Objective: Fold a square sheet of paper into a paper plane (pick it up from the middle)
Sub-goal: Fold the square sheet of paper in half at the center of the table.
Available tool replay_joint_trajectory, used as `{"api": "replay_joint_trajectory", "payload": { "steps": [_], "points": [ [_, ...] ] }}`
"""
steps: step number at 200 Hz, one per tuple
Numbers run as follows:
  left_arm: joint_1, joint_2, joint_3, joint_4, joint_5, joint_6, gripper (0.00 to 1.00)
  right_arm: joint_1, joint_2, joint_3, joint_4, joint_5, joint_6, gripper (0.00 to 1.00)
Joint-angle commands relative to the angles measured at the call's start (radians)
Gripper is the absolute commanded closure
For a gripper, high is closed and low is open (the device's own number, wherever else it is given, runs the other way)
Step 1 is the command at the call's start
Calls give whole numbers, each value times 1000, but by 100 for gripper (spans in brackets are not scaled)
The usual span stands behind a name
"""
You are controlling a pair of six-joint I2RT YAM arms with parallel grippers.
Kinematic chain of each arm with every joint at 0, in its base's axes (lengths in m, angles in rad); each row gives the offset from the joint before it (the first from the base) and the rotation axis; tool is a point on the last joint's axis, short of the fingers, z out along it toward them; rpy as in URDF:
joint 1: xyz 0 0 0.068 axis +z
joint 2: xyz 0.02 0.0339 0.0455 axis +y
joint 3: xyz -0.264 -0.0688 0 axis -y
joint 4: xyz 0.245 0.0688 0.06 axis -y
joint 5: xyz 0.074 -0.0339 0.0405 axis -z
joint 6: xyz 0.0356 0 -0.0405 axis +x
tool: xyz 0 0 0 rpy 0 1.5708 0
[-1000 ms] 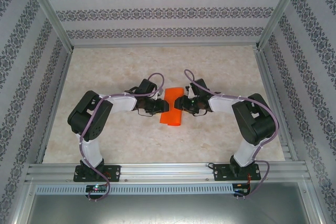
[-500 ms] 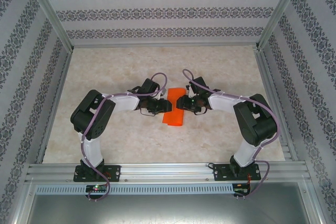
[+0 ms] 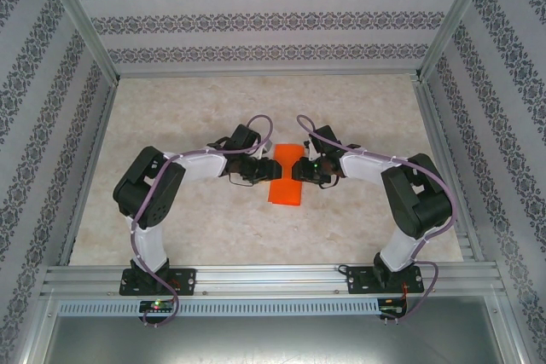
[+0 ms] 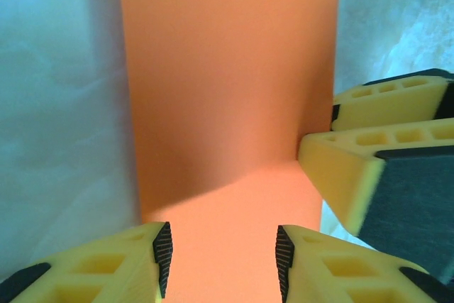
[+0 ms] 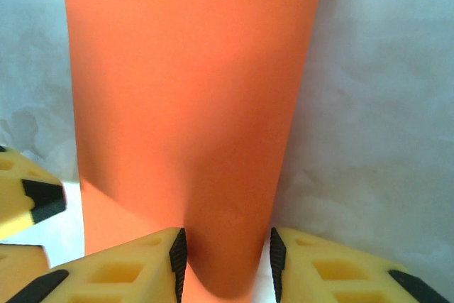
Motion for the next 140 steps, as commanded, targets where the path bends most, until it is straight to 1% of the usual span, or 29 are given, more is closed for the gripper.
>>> {"api": "replay_joint_trajectory", "payload": {
  "steps": [1,83,140],
  "points": [
    [-10,-54,39,-80,-42,49,54,-15,-20,5,-32,16,-39,63],
    [-5,-65,69,-150,-90,81,53,-29,-11,15,-59,15,-74,67],
    [2,-60,74,-163,-92,88,54,-40,-2,24,-82,18,-88,69]
  ]
}}
